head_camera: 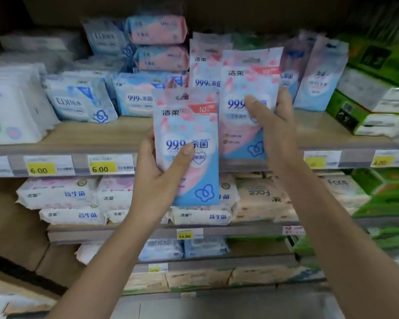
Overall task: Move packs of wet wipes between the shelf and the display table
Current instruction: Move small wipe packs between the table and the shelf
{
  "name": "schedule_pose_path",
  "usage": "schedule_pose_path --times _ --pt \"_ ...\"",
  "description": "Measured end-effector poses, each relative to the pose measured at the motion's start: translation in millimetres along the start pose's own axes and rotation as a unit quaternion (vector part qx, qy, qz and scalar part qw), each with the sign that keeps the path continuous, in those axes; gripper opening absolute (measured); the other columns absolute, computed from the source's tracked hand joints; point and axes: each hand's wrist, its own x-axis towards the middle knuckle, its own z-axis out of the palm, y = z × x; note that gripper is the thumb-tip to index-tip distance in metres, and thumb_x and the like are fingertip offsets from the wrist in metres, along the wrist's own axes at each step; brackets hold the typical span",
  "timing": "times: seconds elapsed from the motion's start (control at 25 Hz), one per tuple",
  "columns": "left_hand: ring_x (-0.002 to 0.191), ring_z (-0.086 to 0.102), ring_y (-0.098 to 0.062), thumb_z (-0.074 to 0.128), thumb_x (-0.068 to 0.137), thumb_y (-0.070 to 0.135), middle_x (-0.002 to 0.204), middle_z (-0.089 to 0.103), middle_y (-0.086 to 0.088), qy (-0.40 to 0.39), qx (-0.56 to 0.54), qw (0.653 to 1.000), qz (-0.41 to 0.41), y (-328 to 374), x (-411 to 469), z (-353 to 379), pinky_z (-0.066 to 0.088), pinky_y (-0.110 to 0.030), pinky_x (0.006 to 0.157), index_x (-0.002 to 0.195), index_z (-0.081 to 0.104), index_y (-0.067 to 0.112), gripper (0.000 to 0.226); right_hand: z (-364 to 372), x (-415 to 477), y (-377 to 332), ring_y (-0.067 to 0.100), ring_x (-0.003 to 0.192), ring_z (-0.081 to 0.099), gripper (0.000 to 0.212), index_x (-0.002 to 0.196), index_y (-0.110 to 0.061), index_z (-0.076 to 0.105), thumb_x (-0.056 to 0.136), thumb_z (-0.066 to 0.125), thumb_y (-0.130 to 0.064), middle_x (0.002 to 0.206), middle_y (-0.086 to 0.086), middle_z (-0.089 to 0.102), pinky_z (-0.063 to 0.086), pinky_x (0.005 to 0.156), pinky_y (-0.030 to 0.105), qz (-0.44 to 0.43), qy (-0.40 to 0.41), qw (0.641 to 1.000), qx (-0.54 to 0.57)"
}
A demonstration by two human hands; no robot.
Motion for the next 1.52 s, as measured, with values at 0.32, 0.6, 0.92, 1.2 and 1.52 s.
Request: schedule_pose_path --times 0.32,0.6,0.92,1.2,1.52 --pt "0.091 0.063 0.001 0.062 0.09 0.013 0.102 0.062 0.005 -0.032 0.034 0.995 0.093 3.0 97.8 39.4 0.054 -0.021 0.081 0.11 0.044 0.019 0.028 32.8 84.5 52.9 0.026 0.112 0.057 0.029 0.102 -0.031 0.054 0.08 0.067 -0.046 0.12 0.012 0.053 0.048 0.095 0.054 0.024 -0.023 0.998 -0.054" --pt "0.13 0.043 -0.022 0.063 0.081 0.046 0.124 0.05 0.0 -0.016 0.1 0.988 0.115 -32.1 126.0 60.3 0.034 -0.048 0.111 0.117 0.05 0.03 0.042 31.6 75.8 57.6 0.019 0.131 0.048 0.05 0.134 -0.022 0.05 0.091 0.051 -0.047 0.14 0.001 0.052 0.039 0.11 0.045 0.095 -0.005 0.994 0.053" --pt "0.105 0.046 0.021 0.064 0.086 0.009 0.127 0.044 0.025 -0.067 0.112 0.991 0.029 -20.7 123.5 69.3 0.044 -0.018 0.097 0.148 0.017 0.016 0.078 41.9 60.3 42.8 0.012 0.116 0.058 0.069 0.143 -0.014 0.035 0.077 0.057 -0.021 0.13 0.003 0.059 0.046 0.101 0.026 0.084 -0.073 0.992 0.054" --pt "0.076 0.056 0.024 0.053 0.076 -0.028 0.095 0.046 0.023 -0.142 0.119 0.982 0.029 -3.4 121.3 63.3 0.046 -0.004 0.061 0.122 0.03 0.018 0.07 42.1 63.8 49.7 -0.003 0.094 0.063 0.042 0.128 -0.017 0.038 0.094 0.049 0.004 0.112 -0.004 0.06 0.052 0.081 0.016 0.053 -0.106 0.993 0.008" --pt "0.117 0.052 -0.012 0.069 0.071 0.02 0.126 0.053 -0.002 -0.004 0.189 0.973 0.13 -4.5 111.0 37.3 0.046 -0.03 0.098 0.13 0.044 0.016 0.064 32.2 46.6 35.1 0.012 0.119 0.047 0.053 0.128 -0.018 0.048 0.078 0.06 -0.034 0.12 -0.009 0.052 0.04 0.105 0.035 -0.037 0.089 0.979 -0.182"
